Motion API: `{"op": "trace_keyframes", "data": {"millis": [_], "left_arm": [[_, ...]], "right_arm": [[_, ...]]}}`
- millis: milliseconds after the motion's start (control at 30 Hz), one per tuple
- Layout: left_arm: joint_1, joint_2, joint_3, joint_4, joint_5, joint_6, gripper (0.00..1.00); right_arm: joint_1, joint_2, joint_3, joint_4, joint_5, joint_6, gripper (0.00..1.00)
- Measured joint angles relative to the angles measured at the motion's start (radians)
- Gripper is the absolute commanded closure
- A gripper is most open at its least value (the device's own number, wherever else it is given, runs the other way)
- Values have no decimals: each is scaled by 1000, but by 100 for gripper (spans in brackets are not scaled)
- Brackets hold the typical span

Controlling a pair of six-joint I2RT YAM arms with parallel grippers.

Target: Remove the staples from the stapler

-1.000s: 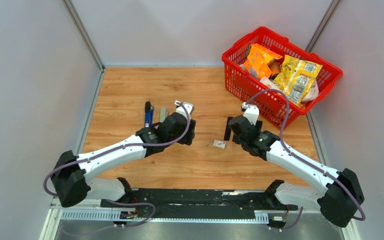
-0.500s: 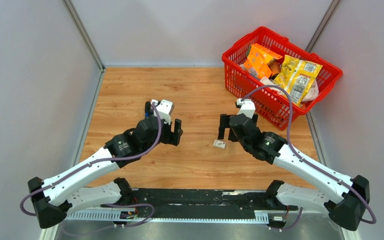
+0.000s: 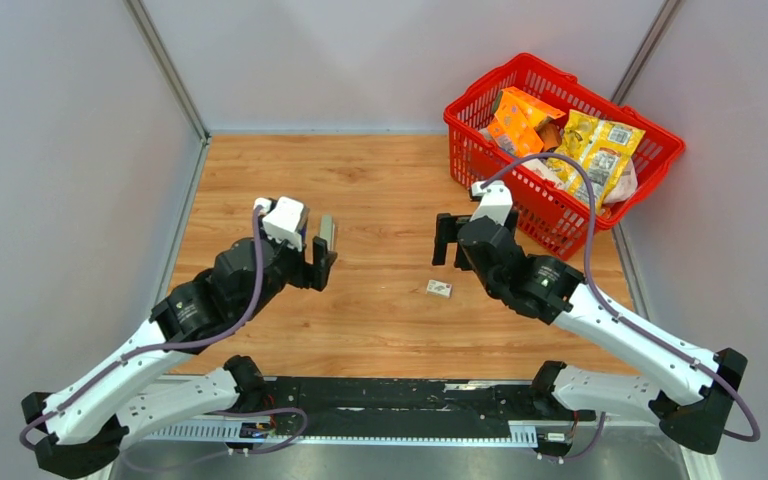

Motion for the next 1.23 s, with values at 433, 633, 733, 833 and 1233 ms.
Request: {"op": "trace_keyframes", "data": {"millis": [433, 633, 733, 833, 1233], "left_arm": [[0, -82, 36, -34, -48, 105, 17], [0, -83, 36, -34, -52, 140, 17], [0, -83, 36, -33, -55, 153, 17], [0, -85, 36, -33, -54, 162, 16], [0, -98, 36, -32, -61, 167, 16]], "right_arm": [[0, 57, 83, 10, 78, -103, 0], [0, 69, 87, 49, 114, -146, 0], [0, 69, 88, 72, 125, -156, 0], [0, 69, 88, 90, 135, -166, 0], [0, 69, 87, 133, 162, -189, 0]]}}
